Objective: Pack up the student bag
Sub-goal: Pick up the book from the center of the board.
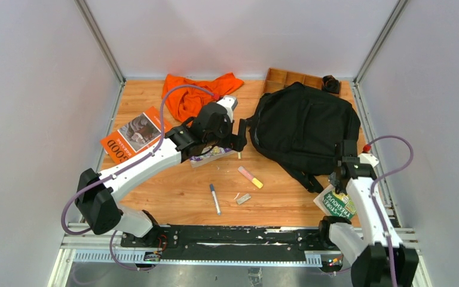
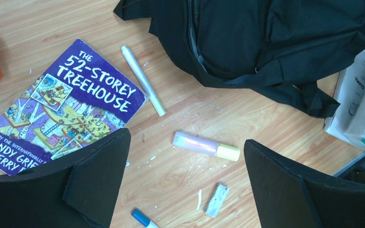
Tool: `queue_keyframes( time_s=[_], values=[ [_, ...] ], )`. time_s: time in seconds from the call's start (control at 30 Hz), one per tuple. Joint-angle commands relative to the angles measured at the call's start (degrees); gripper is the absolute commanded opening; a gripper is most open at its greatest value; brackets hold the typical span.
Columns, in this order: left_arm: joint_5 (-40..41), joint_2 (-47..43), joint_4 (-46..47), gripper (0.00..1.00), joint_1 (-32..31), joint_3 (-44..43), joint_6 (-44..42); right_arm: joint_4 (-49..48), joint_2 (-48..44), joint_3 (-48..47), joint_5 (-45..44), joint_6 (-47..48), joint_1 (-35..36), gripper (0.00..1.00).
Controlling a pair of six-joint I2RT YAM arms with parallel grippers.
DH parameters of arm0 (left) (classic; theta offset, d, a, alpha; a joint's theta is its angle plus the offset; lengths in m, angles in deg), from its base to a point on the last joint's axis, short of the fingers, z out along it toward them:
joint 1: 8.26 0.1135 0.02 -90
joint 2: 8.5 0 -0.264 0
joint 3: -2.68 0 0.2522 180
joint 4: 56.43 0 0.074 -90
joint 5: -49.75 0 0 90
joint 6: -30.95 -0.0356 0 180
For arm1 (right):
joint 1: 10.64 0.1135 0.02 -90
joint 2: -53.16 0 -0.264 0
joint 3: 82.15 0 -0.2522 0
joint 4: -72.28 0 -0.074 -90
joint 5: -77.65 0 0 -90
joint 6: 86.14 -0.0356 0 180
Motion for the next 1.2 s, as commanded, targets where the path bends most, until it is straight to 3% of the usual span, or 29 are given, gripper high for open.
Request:
queue_keyframes(
  time_s=[0.0, 0.27, 0.47, 0.6, 0.83, 0.9, 1.17],
  values=[
    [0.90, -1.08, 0.02, 0.98, -0.40, -1.12, -0.82, 10.86, -9.56, -4.53, 1.22, -0.82, -0.78, 0.00],
    [0.06, -0.51, -0.90, 0.98, -0.40, -2.07, -1.59, 17.34, -16.77, -16.04, 3.55, 0.84, -0.78, 0.00],
    [0.30, -2.69, -0.95, 0.99, -0.40, -2.33, -2.90, 21.31, -15.10, -30.78, 6.47, 3.17, -0.77, 0.00],
    [3.85, -3.45, -1.65, 0.99, -0.36, -3.53, -5.11, 18.97, -11.27, -39.52, 14.83, 8.07, -0.77, 0.00],
    [3.59, -4.07, -6.25, 1.00, 3.79, -6.23, -5.94, -3.12, -10.43, -38.41, 43.74, 13.20, 0.82, 0.00],
    [0.69, -4.58, -7.06, 1.00, 6.44, -6.03, -5.04, -8.79, -9.57, -38.10, 47.49, 13.99, 2.98, 0.00],
    [-17.63, -7.17, -6.08, 1.00, 15.51, -3.10, -4.87, -20.54, -3.46, -36.38, 55.25, 24.88, 22.43, 0.00]
  ],
)
